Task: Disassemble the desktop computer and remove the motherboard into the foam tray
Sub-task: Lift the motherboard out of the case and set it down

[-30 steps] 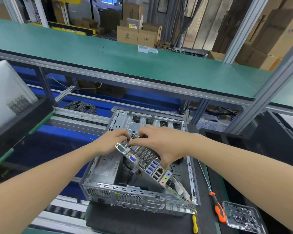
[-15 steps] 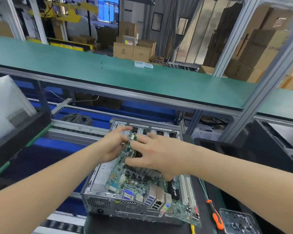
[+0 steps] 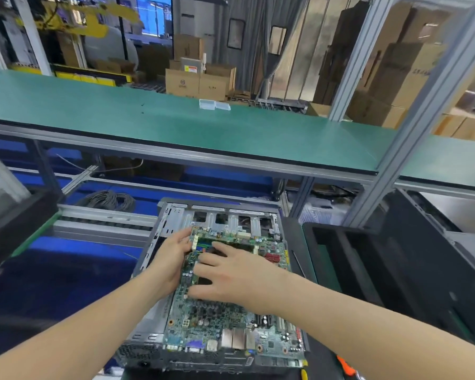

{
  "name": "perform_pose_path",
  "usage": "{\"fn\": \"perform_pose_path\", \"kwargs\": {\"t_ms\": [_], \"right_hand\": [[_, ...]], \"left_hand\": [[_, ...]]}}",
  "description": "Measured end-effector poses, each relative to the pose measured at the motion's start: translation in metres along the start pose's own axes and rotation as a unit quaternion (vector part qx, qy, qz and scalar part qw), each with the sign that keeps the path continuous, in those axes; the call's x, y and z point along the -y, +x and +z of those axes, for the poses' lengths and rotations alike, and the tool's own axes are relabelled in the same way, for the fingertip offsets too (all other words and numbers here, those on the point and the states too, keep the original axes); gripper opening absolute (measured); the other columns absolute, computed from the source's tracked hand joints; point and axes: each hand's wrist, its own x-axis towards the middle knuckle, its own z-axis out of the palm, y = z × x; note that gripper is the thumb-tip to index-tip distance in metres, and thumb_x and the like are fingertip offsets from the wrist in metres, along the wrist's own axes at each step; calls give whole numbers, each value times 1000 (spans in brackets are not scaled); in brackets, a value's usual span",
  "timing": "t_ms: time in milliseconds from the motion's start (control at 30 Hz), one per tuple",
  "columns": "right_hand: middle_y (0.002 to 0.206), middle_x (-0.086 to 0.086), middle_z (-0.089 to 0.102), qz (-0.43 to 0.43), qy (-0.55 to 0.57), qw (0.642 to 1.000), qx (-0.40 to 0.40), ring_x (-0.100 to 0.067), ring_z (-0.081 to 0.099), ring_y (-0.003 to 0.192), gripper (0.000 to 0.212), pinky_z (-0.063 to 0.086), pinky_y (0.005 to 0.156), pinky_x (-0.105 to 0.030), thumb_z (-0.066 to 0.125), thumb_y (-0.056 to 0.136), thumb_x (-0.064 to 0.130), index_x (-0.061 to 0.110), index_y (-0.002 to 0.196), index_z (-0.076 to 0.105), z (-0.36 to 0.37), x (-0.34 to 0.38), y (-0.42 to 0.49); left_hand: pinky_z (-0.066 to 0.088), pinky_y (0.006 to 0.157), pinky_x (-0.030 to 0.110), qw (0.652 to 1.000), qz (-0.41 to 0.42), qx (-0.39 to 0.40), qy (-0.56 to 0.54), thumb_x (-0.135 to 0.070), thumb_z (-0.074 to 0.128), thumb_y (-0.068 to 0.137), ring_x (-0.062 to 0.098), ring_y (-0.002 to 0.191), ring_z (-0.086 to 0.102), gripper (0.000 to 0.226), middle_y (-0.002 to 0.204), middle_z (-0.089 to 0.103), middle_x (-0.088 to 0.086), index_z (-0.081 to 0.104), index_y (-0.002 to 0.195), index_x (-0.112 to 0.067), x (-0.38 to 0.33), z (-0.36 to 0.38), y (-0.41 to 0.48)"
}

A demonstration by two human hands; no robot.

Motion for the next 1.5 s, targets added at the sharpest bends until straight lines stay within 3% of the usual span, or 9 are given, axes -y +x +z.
{"fn": "perform_pose_path", "kwargs": {"t_ms": [100, 200, 333, 433, 700, 1000, 1233, 1400, 1500], "right_hand": [[148, -11, 42, 2, 31, 999, -12, -30, 30, 147, 90, 25, 125, -48, 84, 75, 14, 25, 151, 38, 13, 2, -5], [170, 7, 17, 26, 324, 945, -33, -13, 6, 159, 106, 14, 122, -21, 69, 72, -1, 35, 160, 23, 19, -10, -23], [140, 13, 58, 392, 450, 784, -170, -1, 51, 129, 59, 44, 112, -30, 59, 86, 14, 33, 142, 53, 44, -47, -60], [134, -3, 60, 557, 384, 736, -39, -22, 60, 123, 46, 49, 106, -38, 63, 98, 31, 18, 141, 56, 77, -80, -86], [115, -1, 74, 542, 452, 708, 19, -19, 67, 104, 25, 51, 93, -29, 67, 97, 30, 20, 119, 74, 116, -90, -85], [103, 4, 74, 528, 473, 703, -63, -15, 66, 97, 27, 49, 86, -29, 69, 97, 41, 21, 114, 76, 123, -86, -80], [91, 10, 79, 547, 523, 637, -146, -6, 69, 97, 21, 49, 96, -31, 62, 102, 30, 21, 120, 69, 122, -80, -77], [103, 1, 70, 599, 600, 513, -135, -20, 63, 102, 23, 53, 99, -43, 65, 100, 24, 12, 118, 74, 131, -82, -70], [97, -14, 66, 593, 727, 312, -147, -29, 65, 91, 19, 59, 95, -53, 66, 96, 11, 0, 110, 71, 131, -84, -65]], "left_hand": [[49, 76, 34, 1000, -3, -9, 4, -4, 40, 108, 11, 100, 63, 42, 111, 68, -4, 55, 142, -23, 6, -1, 4], [54, 86, 38, 1000, -2, -15, 8, -1, 46, 104, 15, 106, 65, 43, 116, 69, -4, 57, 139, -23, 9, -1, 6], [48, 77, 28, 1000, -5, -20, 16, 3, 45, 102, 7, 96, 66, 44, 116, 73, -6, 62, 129, -26, 10, -3, 7], [41, 69, 28, 1000, -11, -16, 13, 2, 42, 102, 5, 96, 60, 44, 116, 70, -6, 62, 127, -29, 12, -6, 7], [41, 72, 31, 1000, -9, -7, 18, -23, 51, 108, 11, 110, 57, 28, 128, 66, -2, 60, 133, -33, 15, -10, 8], [53, 42, 25, 999, -31, -30, 7, -23, 50, 109, 17, 73, 73, 22, 95, 78, 3, 64, 119, -37, 14, -9, 5], [45, 67, 33, 999, -8, -40, 19, -21, 51, 109, 18, 95, 63, 21, 111, 72, 2, 65, 121, -32, 15, -6, -2], [48, 84, 41, 999, 14, -43, 1, -22, 53, 108, 23, 116, 59, 24, 126, 68, 5, 64, 128, -31, 13, -8, -9], [36, 113, 53, 998, 21, -49, 16, -23, 54, 107, 24, 130, 51, 32, 137, 62, 0, 61, 137, -33, 7, -17, -12]]}}
